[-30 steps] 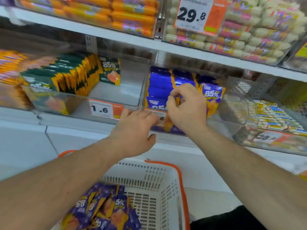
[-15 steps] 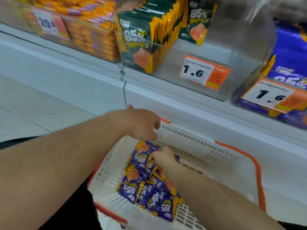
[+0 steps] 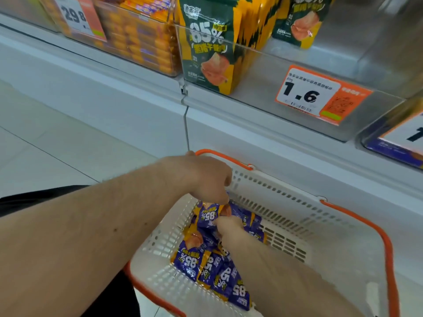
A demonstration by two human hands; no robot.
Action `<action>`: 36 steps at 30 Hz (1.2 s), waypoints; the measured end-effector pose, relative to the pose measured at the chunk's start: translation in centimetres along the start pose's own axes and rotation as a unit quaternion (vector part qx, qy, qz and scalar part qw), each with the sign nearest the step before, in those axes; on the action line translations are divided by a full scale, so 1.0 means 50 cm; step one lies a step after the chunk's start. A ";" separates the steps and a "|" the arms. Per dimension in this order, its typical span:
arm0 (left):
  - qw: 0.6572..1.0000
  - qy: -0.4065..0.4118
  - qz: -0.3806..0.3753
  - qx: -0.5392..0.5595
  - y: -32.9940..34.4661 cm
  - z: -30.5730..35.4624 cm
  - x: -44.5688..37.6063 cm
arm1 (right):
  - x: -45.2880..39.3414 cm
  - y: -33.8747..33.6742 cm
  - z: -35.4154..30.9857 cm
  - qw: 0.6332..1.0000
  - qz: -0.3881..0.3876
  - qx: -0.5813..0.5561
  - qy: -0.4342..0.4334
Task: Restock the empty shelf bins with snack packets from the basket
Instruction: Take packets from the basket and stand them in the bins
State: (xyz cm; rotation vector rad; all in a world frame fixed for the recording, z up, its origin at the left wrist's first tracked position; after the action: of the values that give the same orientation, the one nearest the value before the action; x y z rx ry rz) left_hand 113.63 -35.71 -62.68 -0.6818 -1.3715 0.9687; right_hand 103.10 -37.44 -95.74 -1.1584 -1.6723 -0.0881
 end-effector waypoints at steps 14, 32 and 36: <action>0.989 0.085 0.106 0.055 -0.033 0.225 0.000 | 0.476 -0.605 -0.247 0.803 0.125 0.372 -0.449; 0.823 0.246 0.398 0.322 -0.340 0.683 0.019 | 0.785 -1.123 -0.158 0.669 0.552 0.239 -0.436; 0.834 0.216 0.496 0.110 -0.372 0.691 0.009 | 0.829 -1.192 -0.163 0.540 0.656 0.219 -0.479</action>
State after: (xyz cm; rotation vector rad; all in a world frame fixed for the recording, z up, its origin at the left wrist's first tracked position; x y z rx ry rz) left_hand 82.71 -48.78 -42.37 -1.3878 -0.4170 1.6158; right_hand 66.98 -47.02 -32.97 -1.8637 -0.9557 2.1232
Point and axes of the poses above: each hand's wrist, its own x-axis away from the middle knuckle, its own y-axis out of the palm, z = x × y, the point moved 8 cm from there along -x, towards the middle knuckle, and after that the axes turned 9 degrees about z, right-handed, at the moved point
